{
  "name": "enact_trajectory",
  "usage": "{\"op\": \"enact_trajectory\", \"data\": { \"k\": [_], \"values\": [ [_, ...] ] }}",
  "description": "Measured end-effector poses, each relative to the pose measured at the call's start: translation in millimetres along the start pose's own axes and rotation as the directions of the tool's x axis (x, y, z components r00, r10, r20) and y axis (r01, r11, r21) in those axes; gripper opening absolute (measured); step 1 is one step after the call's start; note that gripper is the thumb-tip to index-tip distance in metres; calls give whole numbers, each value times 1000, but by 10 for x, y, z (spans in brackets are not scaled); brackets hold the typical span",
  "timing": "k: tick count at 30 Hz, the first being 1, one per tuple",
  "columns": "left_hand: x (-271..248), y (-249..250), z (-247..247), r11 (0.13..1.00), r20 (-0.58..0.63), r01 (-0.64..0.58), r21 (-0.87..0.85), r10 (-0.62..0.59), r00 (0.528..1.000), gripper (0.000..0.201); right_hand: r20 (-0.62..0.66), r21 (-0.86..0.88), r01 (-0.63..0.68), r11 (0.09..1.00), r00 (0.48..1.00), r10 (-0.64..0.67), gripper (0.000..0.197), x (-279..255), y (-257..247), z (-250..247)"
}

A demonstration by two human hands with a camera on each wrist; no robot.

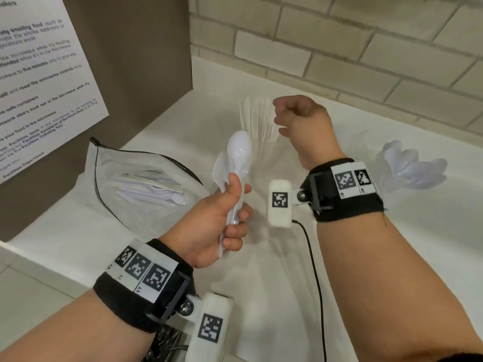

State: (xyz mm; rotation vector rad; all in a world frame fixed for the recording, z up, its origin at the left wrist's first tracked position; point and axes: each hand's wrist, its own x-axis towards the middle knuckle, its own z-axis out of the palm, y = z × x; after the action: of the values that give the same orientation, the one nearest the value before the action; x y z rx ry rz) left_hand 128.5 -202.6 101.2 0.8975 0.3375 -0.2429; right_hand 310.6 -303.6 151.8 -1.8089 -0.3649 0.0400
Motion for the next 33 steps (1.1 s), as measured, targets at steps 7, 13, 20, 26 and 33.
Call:
{"op": "enact_trajectory", "data": {
  "k": [7, 13, 20, 26, 33],
  "values": [
    [128, -9, 199, 993, 159, 71, -92, -55, 986, 40, 248, 13, -350, 937, 909, 336, 51, -856, 59, -212],
    [228, -153, 365, 980, -7, -65, 186, 67, 998, 32, -30, -58, -191, 980, 981, 189, 33, -1131, 149, -246],
    [207, -252, 452, 986, 90, -76, 148, 63, 994, 35, 63, 127, -355, 926, 935, 350, 40, -1225, 189, -220],
    [140, -237, 398, 999, 196, 7, 54, -17, 981, 47, 268, 286, -415, 864, 900, 344, 23, -1322, 131, -299],
    [97, -334, 477, 938, 11, -232, 259, 237, 971, 30, 130, 256, -384, 887, 923, 362, 25, -1343, 96, -227]
  ]
}}
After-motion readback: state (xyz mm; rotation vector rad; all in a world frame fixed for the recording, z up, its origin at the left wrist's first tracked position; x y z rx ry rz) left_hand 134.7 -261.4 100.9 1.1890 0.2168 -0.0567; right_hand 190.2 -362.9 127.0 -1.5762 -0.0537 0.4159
